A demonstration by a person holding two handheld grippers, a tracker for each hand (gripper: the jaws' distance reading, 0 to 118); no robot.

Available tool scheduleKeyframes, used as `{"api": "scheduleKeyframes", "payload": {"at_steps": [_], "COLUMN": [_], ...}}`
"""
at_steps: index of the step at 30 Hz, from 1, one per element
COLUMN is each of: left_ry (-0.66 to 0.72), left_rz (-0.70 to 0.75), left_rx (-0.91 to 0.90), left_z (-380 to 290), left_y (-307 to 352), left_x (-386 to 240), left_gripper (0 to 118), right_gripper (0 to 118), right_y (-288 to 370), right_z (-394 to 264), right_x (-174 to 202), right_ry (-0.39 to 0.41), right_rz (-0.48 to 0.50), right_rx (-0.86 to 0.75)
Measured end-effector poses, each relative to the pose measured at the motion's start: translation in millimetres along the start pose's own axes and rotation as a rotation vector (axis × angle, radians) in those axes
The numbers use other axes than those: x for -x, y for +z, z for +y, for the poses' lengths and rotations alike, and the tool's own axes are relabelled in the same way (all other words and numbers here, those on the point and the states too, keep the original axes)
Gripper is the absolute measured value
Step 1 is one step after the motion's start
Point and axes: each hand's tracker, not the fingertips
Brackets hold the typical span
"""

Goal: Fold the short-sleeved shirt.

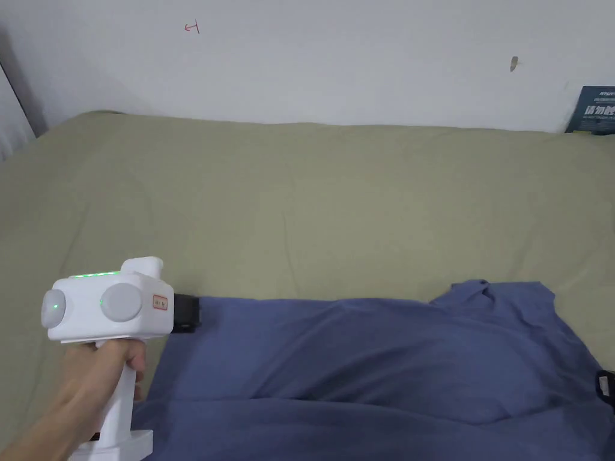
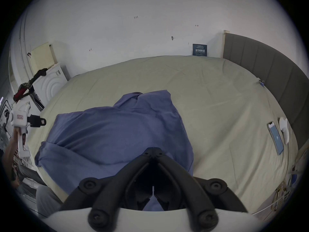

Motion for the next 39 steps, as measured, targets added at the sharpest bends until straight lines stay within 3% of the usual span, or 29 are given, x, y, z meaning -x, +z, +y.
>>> {"api": "scheduleKeyframes", "payload": {"at_steps": [3, 5, 9, 10, 11, 12, 13, 14, 19, 20, 21, 22, 23, 24, 27, 29, 30, 32, 33, 34, 39], "left_ry": [-0.021, -0.029, -0.044, -0.048, -0.055, -0.064, -0.079, -0.089, -0.081, -0.065, -0.056, -0.057, -0.059, -0.078, -0.081, -0.08, -0.084, -0.081, -0.081, -0.088, -0.093], "left_rz": [0.044, 0.04, 0.065, 0.055, 0.07, 0.078, 0.056, 0.046, 0.023, 0.019, 0.015, 0.011, 0.009, 0.009, 0.003, 0.003, 0.004, 0.003, 0.003, 0.006, -0.005], "left_rx": [0.018, 0.049, 0.082, 0.076, 0.064, 0.055, 0.053, 0.054, 0.043, 0.045, 0.045, 0.046, 0.049, 0.052, 0.064, 0.064, 0.063, 0.067, 0.065, 0.064, 0.052], "left_z": [21.7, -0.5, 3.3, -4.0, 17.5, 17.6, 18.9, 18.5, 8.4, 7.0, 5.4, 6.0, 6.8, 5.9, 9.1, 5.8, 4.4, 8.5, 8.1, 7.8, 5.9], "left_y": [-36.4, -5.9, -7.0, 6.0, -40.3, -39.6, -42.3, -42.0, -34.3, -34.3, -33.4, -30.9, -29.0, -27.1, -28.1, -27.7, -27.4, -30.9, -29.2, -27.1, -10.5], "left_x": [-3.4, 1.3, -24.3, -22.9, -33.6, -35.0, -32.0, -32.5, -31.3, -32.0, -33.2, -33.7, -33.8, -35.4, -34.2, -36.8, -37.8, -33.8, -34.5, -35.7, -30.6], "left_gripper": [113, 113, 101, 82, 73, 64, 36, 1, 1, 1, 1, 1, 1, 1, 1, 1, 1, 1, 1, 1, 1], "right_gripper": [2, 2, 2, 2, 2, 2, 2, 2, 3, 14, 67, 110, 117, 109, 107, 105, 89, 77, 50, 4, 3], "right_y": [-18.1, -28.2, -41.4, -44.0, -46.7, -49.4, -52.9, -56.6, -84.1, -93.4, -102.4, -114.5, -125.9, -130.3, -159.4, -172.0, -178.3, -178.3, -172.4, -163.3, -121.4], "right_z": [7.7, 9.6, 14.3, 16.9, 19.8, 22.4, 26.8, 31.6, 59.8, 64.1, 69.8, 75.1, 77.7, 68.5, 52.5, 88.5, 89.4, 89.2, 89.3, 90.5, 87.4], "right_x": [-6.8, -10.3, -15.6, -18.3, -21.1, -22.5, -25.5, -27.7, -38.9, -42.2, -44.8, -47.4, -49.1, -47.9, -47.4, -44.5, -44.8, -43.5, -43.4, -42.5, -36.6], "right_ry": [0.01, 0.011, 0.027, 0.027, 0.023, 0.02, 0.017, 0.016, 0.002, -0.009, -0.019, -0.022, -0.022, -0.004, 0.027, 0.027, 0.029, 0.052, 0.049, 0.053, 0.051], "right_rz": [-0.001, -0.001, -0.014, -0.018, -0.019, -0.016, -0.016, -0.021, -0.035, -0.037, -0.037, -0.025, -0.021, -0.038, -0.052, -0.051, -0.073, -0.117, -0.089, -0.076, -0.004], "right_rx": [0.016, 0.029, 0.056, 0.058, 0.064, 0.073, 0.075, 0.081, 0.104, 0.111, 0.129, 0.187, 0.254, 0.158, 0.256, 0.268, 0.289, 0.308, 0.296, 0.282, 0.212]}}
